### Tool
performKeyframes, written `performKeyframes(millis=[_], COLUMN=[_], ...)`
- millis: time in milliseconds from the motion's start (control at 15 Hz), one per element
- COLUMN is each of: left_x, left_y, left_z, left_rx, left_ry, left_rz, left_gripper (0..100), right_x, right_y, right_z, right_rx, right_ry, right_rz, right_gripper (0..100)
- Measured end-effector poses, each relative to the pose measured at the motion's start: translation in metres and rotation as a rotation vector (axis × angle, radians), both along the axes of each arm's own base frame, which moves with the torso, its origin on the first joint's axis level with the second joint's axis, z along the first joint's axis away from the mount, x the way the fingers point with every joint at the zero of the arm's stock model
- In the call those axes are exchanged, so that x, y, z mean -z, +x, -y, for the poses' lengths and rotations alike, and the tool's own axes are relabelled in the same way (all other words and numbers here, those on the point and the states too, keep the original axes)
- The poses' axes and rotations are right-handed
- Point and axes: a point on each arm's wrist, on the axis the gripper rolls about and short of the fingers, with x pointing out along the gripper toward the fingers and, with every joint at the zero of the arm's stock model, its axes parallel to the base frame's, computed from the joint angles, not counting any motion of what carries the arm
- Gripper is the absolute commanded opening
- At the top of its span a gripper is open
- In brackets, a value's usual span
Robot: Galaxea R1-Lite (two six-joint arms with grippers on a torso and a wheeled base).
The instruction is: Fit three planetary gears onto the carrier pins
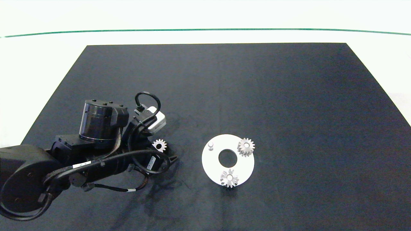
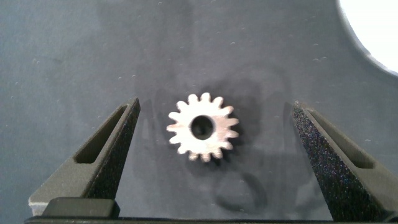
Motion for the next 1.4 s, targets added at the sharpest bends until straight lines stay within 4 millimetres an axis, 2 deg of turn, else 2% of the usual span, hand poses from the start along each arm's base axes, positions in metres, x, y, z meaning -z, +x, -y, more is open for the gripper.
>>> performKeyframes(millis=[267,1400], left_x=[0.005,0.009], left_y=[0.001,0.003], left_z=[-0.006,-0.005], left_rx=[-0.017,-0.016], left_ry=[0.007,0.002], left_rz=[-0.015,-0.011], left_gripper=[88,53], right_x=[0.000,0.013], right_y=[0.000,0.009], right_z=[0.000,-0.003], right_rx=[0.000,-0.054], right_ry=[0.000,-0.009], right_rz=[0.000,-0.063], right_gripper=[100,100])
